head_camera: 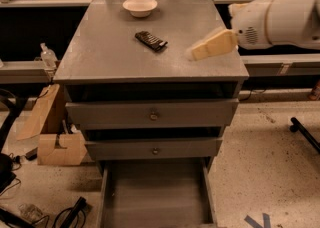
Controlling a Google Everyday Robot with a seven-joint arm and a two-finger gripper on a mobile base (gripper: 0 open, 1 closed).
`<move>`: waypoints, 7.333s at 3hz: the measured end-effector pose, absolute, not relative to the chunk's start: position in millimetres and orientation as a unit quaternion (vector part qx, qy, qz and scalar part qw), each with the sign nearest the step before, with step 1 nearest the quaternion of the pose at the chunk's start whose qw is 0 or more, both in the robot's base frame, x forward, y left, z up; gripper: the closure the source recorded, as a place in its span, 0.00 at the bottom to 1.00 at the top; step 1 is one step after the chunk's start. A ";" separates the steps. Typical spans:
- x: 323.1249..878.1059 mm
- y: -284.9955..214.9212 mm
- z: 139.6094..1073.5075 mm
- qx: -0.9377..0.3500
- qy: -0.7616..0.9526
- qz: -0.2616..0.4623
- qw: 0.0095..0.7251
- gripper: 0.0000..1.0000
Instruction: Place rxbar chocolate into bottom drawer
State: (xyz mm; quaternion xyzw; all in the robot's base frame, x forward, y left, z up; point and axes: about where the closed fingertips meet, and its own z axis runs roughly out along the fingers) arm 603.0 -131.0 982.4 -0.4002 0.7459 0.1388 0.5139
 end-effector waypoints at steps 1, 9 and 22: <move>656.6 -79.6 969.4 -0.392 0.727 0.168 0.539 0.00; 829.5 3.7 809.5 -0.396 0.802 0.176 0.410 0.39; 555.2 -164.2 808.9 -0.402 0.770 0.181 0.461 1.00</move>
Offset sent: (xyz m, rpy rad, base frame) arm 0.1595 0.1552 -0.0524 0.2064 -0.0588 0.0302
